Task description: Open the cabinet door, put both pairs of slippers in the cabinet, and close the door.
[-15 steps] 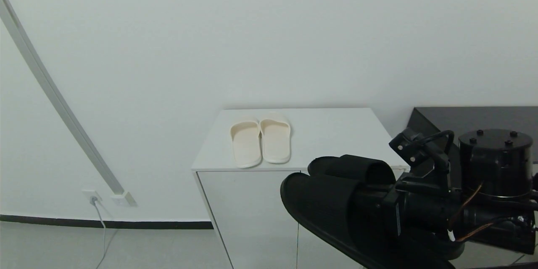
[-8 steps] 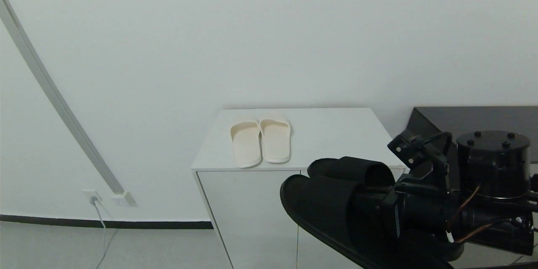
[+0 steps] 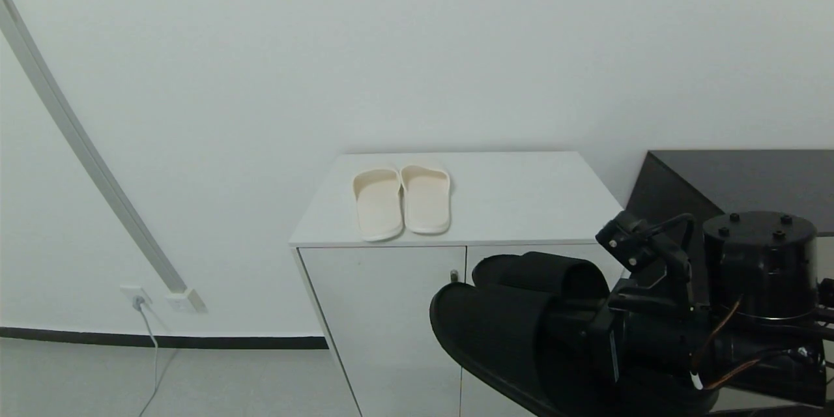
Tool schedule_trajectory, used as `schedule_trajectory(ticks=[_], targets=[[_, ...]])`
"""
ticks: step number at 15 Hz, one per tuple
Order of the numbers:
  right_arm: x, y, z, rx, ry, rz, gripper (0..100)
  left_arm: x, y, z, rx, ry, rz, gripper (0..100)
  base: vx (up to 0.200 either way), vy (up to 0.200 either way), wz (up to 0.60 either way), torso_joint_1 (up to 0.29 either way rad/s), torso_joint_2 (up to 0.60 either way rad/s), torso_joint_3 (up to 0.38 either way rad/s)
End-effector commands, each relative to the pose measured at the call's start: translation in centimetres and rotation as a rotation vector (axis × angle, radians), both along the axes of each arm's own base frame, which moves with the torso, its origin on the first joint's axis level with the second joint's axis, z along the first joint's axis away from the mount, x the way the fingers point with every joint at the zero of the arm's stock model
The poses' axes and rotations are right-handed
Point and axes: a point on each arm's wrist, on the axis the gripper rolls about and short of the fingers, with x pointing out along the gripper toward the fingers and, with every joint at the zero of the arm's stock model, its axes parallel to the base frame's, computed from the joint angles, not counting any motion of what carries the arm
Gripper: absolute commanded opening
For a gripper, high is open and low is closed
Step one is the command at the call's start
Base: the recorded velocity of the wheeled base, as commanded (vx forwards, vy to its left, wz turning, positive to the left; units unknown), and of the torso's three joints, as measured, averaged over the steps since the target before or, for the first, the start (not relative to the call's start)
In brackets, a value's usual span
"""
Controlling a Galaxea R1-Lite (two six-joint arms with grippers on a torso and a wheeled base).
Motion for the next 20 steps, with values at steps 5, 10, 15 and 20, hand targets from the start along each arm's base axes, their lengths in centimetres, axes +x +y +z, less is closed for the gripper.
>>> schedule_trajectory(ticks=[5,10,15,20], targets=[[-0.24,0.48,-0.57,-0.007,-0.011,0.024,0,0.01,0.01,-0.01,0.004,0.002,0.003,100,0.000,0.000,0.00,-0.221,0.52,0.289],[-0.20,0.51,-0.68,-0.006,-0.015,0.023,0,0.01,0.01,-0.01,0.004,0.002,0.003,100,0.000,0.000,0.00,-0.220,0.55,0.323],[-0.21,0.54,-0.74,-0.010,-0.014,0.022,0,0.01,0.00,-0.01,0.004,0.002,0.000,100,0.000,0.000,0.00,-0.193,0.51,0.322],[-0.25,0.45,-1.20,-0.034,-0.024,0.029,0,0.00,-0.01,0.02,0.005,0.002,-0.003,100,0.000,0.000,0.00,-0.159,0.48,0.320]])
